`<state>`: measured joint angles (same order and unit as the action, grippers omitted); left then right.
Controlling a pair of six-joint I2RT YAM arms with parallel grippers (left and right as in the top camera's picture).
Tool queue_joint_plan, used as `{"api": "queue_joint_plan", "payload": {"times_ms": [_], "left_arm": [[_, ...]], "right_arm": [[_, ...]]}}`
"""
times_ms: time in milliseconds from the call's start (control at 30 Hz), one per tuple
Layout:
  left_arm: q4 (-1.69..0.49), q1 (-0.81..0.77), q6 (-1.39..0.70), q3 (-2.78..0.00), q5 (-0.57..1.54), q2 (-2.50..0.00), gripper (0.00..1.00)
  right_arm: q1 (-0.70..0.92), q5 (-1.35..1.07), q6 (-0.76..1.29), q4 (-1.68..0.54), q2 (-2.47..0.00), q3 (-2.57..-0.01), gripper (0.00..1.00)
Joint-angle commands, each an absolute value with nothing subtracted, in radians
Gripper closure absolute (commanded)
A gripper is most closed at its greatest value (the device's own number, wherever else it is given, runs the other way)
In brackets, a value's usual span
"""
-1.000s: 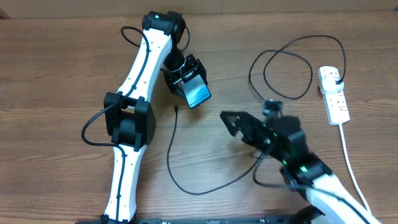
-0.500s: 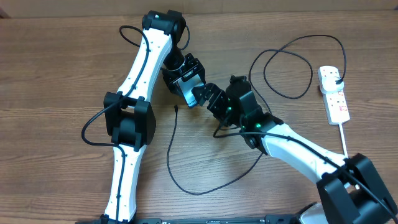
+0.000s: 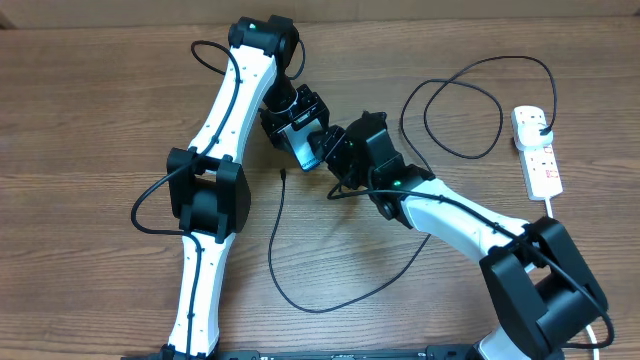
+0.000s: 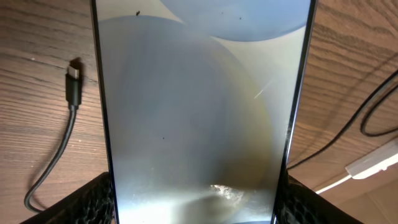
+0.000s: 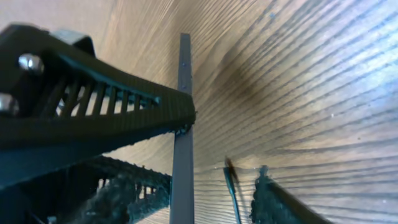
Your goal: Plug charger to phone and switch on socket
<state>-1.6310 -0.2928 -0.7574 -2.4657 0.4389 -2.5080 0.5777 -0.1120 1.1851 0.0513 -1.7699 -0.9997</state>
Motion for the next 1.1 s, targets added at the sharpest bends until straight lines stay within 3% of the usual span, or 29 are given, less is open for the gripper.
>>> {"api": "queue_joint_plan", "payload": {"times_ms": [0, 167, 833, 900, 967, 1067], "left_arm": [[-1.623, -0.289, -0.783, -2.494, 0.433, -2.5, 0.74], [-1.611, -0.289, -0.791, -2.494, 0.433, -2.5, 0.74], [-1.603, -0.302, -0.802, -2.494, 0.408, -2.5, 0.73], [-1.604, -0.302, -0.801, -2.494, 0.408, -2.5, 0.66], [-1.604, -0.301, -0.801, -2.494, 0.422, -2.5, 0.39], [-1.608, -0.287, -0.788, -2.509, 0.482, -2.5, 0.15]], "right_arm": [[0.582, -0.098, 1.209, 0.039, -1.778, -1.037, 0.56], [0.582, -0.093, 1.209, 0.008, -1.778, -1.037, 0.7], [0.582, -0.091, 1.313, -0.064, -1.778, -1.037, 0.89], [0.582, -0.09, 1.313, -0.078, -1.778, -1.037, 0.93], [0.581, -0.091, 1.305, -0.104, -1.778, -1.037, 0.96], [0.574, -0.091, 1.279, -0.125, -1.775, -1.037, 0.96]]}}
